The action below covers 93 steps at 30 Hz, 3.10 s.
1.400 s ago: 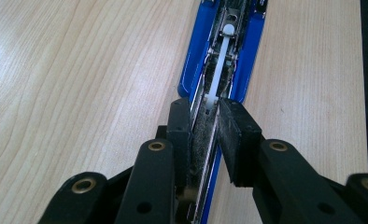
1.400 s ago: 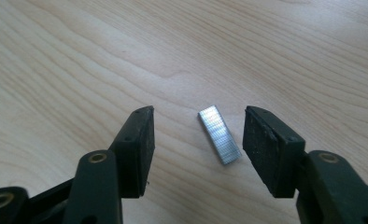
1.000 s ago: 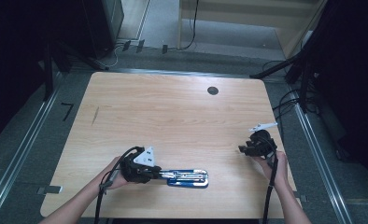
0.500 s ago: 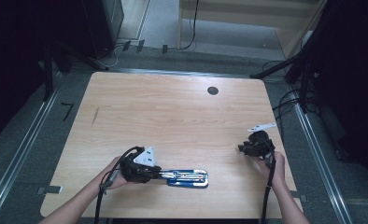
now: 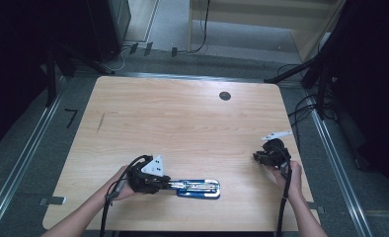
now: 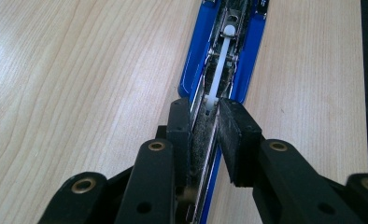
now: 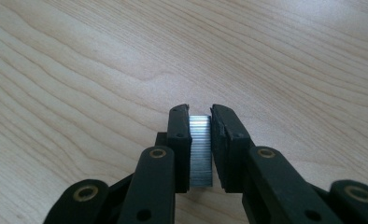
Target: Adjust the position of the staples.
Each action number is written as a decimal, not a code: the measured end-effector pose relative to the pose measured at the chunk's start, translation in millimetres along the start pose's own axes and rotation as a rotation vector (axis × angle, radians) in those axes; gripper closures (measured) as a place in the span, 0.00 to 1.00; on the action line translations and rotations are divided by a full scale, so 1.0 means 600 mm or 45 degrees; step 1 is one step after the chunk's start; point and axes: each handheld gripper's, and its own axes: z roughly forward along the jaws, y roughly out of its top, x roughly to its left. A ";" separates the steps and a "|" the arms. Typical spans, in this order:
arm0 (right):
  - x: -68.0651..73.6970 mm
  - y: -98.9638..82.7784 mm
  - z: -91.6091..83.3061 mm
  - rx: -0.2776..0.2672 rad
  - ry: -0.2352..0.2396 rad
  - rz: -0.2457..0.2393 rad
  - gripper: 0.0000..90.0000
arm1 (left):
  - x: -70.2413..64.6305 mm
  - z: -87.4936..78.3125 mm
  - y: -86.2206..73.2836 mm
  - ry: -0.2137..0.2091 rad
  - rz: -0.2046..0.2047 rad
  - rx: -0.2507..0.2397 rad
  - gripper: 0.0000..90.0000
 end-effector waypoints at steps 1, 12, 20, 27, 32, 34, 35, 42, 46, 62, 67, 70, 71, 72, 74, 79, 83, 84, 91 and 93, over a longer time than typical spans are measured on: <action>0.000 0.000 -0.001 -0.001 0.003 0.004 0.88 | 0.000 0.000 0.000 0.000 0.001 0.000 0.83; 0.015 0.004 -0.020 -0.009 0.041 -0.016 0.88 | -0.002 0.001 0.001 0.005 -0.005 0.001 0.83; 0.035 0.007 -0.037 -0.022 0.084 -0.052 0.88 | -0.001 0.002 0.002 0.000 0.004 0.000 0.83; 0.051 0.008 -0.049 -0.031 0.118 -0.063 0.88 | -0.001 0.002 0.003 0.000 0.010 0.001 0.83; 0.067 0.011 -0.056 -0.042 0.151 -0.086 0.88 | -0.001 0.002 0.003 0.002 0.014 0.005 0.83; 0.070 0.012 -0.057 -0.044 0.155 -0.091 0.88 | -0.001 0.002 0.003 0.002 0.013 0.005 0.83; 0.075 0.014 -0.058 -0.046 0.166 -0.104 0.88 | -0.001 0.002 0.003 0.002 0.014 0.005 0.83; 0.093 0.019 -0.060 -0.044 0.194 -0.126 0.88 | -0.002 0.002 0.003 0.004 0.013 0.006 0.83; 0.105 0.023 -0.061 -0.046 0.214 -0.136 0.88 | -0.002 0.002 0.003 0.004 0.014 0.004 0.83; 0.139 0.034 -0.055 -0.044 0.277 -0.195 0.88 | -0.003 0.002 0.004 0.008 0.013 0.007 0.83; 0.155 0.038 -0.051 -0.036 0.297 -0.211 0.88 | -0.003 0.003 0.004 0.009 0.015 0.005 0.84; 0.167 0.041 -0.048 -0.030 0.316 -0.233 0.88 | -0.003 0.002 0.004 0.009 0.015 0.006 0.84; 0.167 0.041 -0.048 -0.030 0.316 -0.233 0.88 | -0.003 0.002 0.004 0.009 0.015 0.006 0.84; 0.173 0.043 -0.047 -0.026 0.321 -0.241 0.88 | -0.003 0.003 0.004 0.010 0.014 0.005 0.84; 0.178 0.044 -0.046 -0.025 0.330 -0.249 0.88 | -0.003 0.002 0.004 0.008 0.014 0.006 0.84; 0.186 0.046 -0.044 -0.029 0.347 -0.261 0.88 | -0.003 0.003 0.004 0.011 0.014 0.004 0.84; 0.193 0.048 -0.044 -0.032 0.359 -0.269 0.88 | -0.003 0.003 0.004 0.009 0.012 0.003 0.84; 0.194 0.049 -0.043 -0.033 0.364 -0.274 0.88 | -0.003 0.003 0.004 0.010 0.015 0.004 0.84; 0.207 0.052 -0.041 -0.032 0.384 -0.287 0.88 | -0.004 0.003 0.004 0.010 0.017 0.002 0.84; 0.211 0.054 -0.041 -0.032 0.391 -0.295 0.88 | -0.004 0.003 0.004 0.010 0.016 0.001 0.84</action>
